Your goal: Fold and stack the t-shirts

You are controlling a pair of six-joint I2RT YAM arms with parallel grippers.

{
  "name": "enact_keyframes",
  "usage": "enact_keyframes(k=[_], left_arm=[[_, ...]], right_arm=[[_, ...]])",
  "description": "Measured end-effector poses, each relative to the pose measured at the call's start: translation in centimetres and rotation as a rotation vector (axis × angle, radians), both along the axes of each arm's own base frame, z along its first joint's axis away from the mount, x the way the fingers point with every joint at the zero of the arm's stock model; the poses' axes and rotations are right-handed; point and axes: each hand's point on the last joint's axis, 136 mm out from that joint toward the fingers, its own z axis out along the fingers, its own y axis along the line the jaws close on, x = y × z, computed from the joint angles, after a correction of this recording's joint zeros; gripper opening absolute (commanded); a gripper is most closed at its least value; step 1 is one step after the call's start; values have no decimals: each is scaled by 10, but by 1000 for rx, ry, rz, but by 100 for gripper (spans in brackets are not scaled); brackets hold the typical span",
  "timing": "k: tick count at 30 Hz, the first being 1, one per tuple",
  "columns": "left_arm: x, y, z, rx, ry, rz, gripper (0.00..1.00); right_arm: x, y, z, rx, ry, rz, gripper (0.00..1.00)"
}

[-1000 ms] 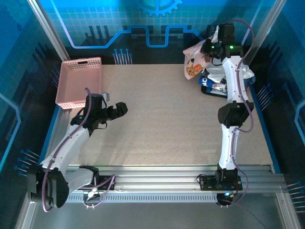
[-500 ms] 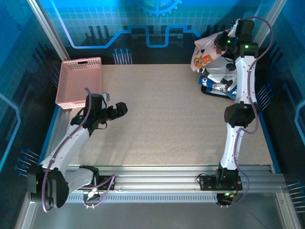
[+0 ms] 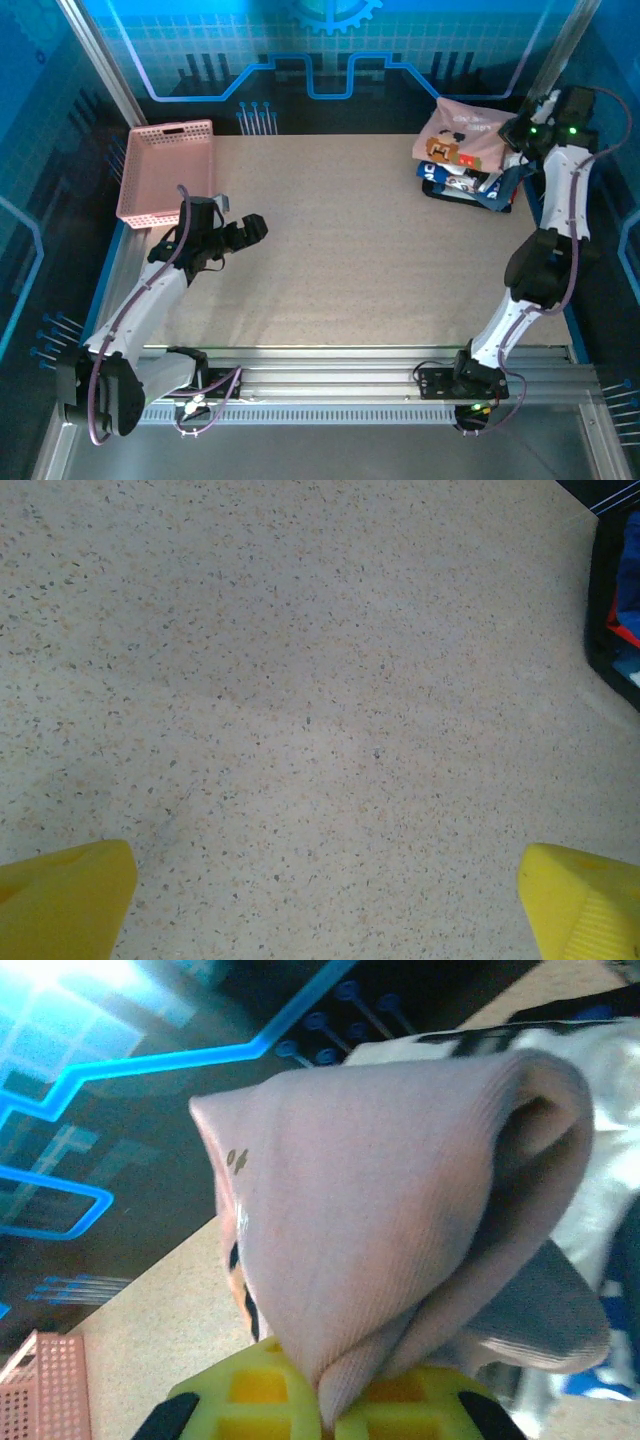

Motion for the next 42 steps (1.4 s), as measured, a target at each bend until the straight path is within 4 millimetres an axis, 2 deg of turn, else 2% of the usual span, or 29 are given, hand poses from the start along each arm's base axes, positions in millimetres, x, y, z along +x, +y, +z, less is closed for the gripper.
enact_keyframes(k=[3,4,5,6,7,9,12,14,15,18,21,25,28,30,32,36,38,39,41,42], left_arm=[[0,0,0,0,0,0,99],[0,0,0,0,0,0,99],[0,0,0,0,0,0,99],[0,0,0,0,0,0,99],[0,0,0,0,1,0,99],[0,0,0,0,2,0,99],[-2,0,-2,0,11,-1,99],[-3,0,-2,-1,18,-4,99],[-3,-1,-1,-3,19,-6,99],[-1,-1,7,-6,6,-6,99],[3,-2,15,-8,-16,-5,99],[5,0,16,0,-24,4,99],[8,9,16,35,-33,41,99],[12,18,16,72,-59,78,99],[13,31,11,126,-89,123,99],[10,61,-20,255,-115,194,99],[8,72,-37,326,-133,200,99],[7,76,-45,365,-145,201,99],[4,84,-56,420,-168,200,99],[4,88,-59,447,-185,203,99]], right_arm=[[-8,-20,-16,21,19,-34,1],[-11,-24,-23,24,33,-42,8],[-13,-27,-31,29,49,-48,19],[-15,-29,-38,30,61,-50,41],[-17,-30,-45,34,74,-52,55],[-19,-34,-57,42,97,-56,68],[-18,-47,-73,53,117,-70,78],[-19,-56,-81,58,126,-86,94],[-20,-59,-83,59,128,-93,97],[-24,-62,-75,40,110,-100,99],[-38,-56,-57,18,72,-101,100],[-80,-38,-34,-22,13,-107,100],[-116,-13,-35,-59,-28,-92,100],[-139,12,-51,-91,-36,-64,100],[-153,47,-76,-131,-19,6,100],[-171,123,-148,-263,18,237,100],[-180,138,-180,-319,30,300,100],[-186,138,-194,-343,46,310,100],[-189,132,-209,-388,58,297,100],[-186,129,-210,-412,33,287,100]])
